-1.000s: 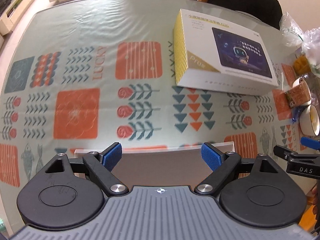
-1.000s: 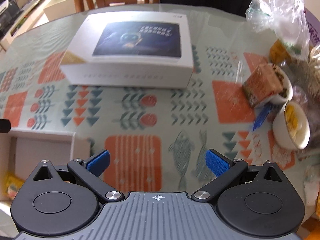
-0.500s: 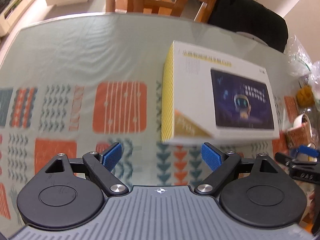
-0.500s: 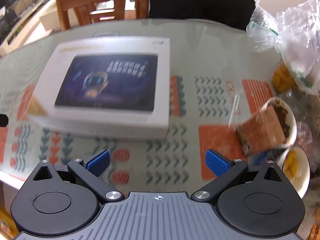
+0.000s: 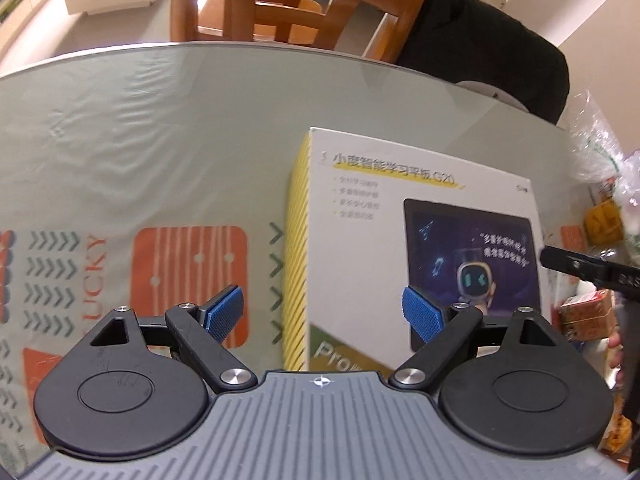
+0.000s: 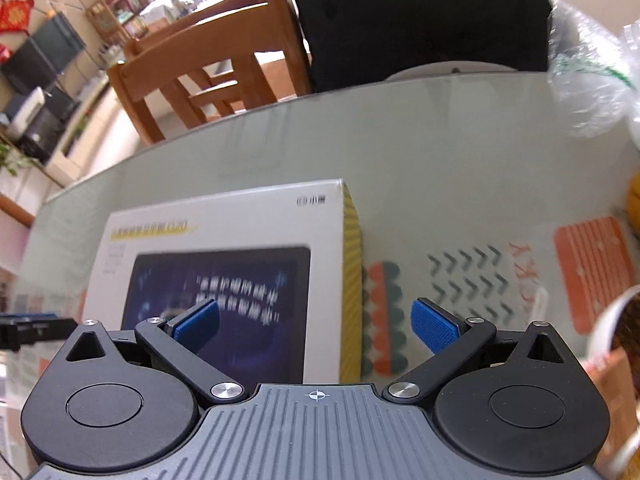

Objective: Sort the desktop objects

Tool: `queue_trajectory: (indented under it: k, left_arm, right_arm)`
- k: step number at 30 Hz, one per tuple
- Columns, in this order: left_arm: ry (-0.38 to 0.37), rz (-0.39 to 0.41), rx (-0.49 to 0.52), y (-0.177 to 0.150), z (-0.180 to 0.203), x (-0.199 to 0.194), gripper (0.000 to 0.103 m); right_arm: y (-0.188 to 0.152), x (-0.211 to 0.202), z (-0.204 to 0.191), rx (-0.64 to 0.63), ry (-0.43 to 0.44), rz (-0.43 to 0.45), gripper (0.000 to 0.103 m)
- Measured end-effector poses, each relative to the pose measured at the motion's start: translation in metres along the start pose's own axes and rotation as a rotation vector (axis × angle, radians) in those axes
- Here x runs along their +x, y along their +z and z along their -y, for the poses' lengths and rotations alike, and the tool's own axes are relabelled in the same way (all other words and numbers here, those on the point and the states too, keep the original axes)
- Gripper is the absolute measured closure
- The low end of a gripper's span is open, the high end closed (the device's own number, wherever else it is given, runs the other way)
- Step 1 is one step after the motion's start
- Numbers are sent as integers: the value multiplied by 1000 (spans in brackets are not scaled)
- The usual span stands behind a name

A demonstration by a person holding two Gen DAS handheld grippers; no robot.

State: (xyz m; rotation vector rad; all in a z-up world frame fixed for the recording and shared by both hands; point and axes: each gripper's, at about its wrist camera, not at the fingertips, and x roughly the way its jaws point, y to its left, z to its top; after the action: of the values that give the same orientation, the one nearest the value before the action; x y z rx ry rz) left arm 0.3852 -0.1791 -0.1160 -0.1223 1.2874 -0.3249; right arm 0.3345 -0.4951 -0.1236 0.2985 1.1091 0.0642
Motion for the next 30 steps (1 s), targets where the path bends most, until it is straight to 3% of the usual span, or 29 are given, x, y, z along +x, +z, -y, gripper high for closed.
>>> queue_trajectory:
  k: [13, 19, 30]
  left_arm:
    - [-142, -106, 23, 19, -5, 32, 0]
    - [-124, -124, 46, 24, -4, 44, 0]
    - [-183, -155, -3, 30, -10, 62, 0]
  right_arm:
    - [14, 50, 24, 73, 169, -147, 0]
    - [20, 74, 35, 106, 247, -215, 0]
    - [24, 72, 48, 161, 347, -290, 0]
